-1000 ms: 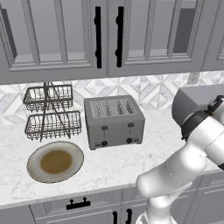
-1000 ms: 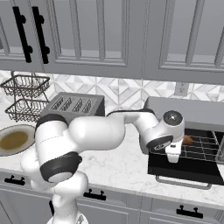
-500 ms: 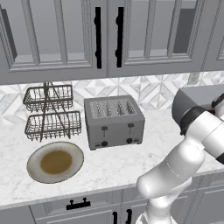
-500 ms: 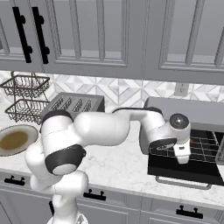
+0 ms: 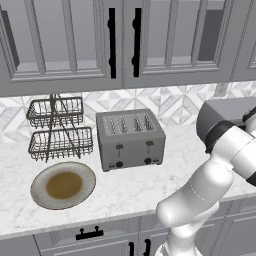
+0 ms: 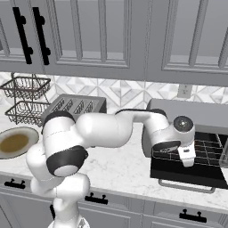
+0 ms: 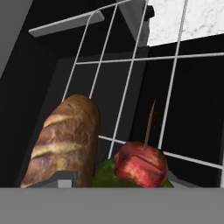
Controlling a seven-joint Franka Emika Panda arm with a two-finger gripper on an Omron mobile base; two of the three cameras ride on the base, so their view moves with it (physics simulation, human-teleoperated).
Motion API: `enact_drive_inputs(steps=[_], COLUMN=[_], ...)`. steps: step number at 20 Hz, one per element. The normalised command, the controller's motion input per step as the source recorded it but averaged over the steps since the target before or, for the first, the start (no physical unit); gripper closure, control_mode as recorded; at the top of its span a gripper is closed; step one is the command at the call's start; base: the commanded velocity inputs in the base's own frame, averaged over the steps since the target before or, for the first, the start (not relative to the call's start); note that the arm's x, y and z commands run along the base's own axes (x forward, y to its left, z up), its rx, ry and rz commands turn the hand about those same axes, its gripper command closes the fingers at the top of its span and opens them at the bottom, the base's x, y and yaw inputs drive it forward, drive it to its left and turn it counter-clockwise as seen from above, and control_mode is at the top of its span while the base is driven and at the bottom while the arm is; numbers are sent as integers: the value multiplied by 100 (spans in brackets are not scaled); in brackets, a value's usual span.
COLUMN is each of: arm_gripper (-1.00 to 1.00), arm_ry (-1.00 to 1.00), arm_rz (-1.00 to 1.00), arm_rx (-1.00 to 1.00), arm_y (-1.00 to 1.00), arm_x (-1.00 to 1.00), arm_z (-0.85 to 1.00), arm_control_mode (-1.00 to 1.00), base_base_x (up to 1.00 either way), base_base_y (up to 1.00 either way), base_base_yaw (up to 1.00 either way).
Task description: Pick up the kebab skewer and baguette bread, and place them inside the toaster oven. Close the toaster oven door and start by setting the timer.
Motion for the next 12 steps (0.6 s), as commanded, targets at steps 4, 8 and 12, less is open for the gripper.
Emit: enact_drive_inputs(steps=[4, 8, 12], arm_gripper=[-100, -100, -100], arm_ry=[0, -1, -4], arm_rz=[0, 0, 0], arm_rx=[0, 0, 0], arm_y=[0, -1, -29], arm_x=[0, -4, -39], arm_z=[0, 1, 25], arm_control_mode=[-100, -100, -100], base_base_x=[0, 0, 0], base_base_y=[0, 0, 0], base_base_yaw=[0, 0, 0])
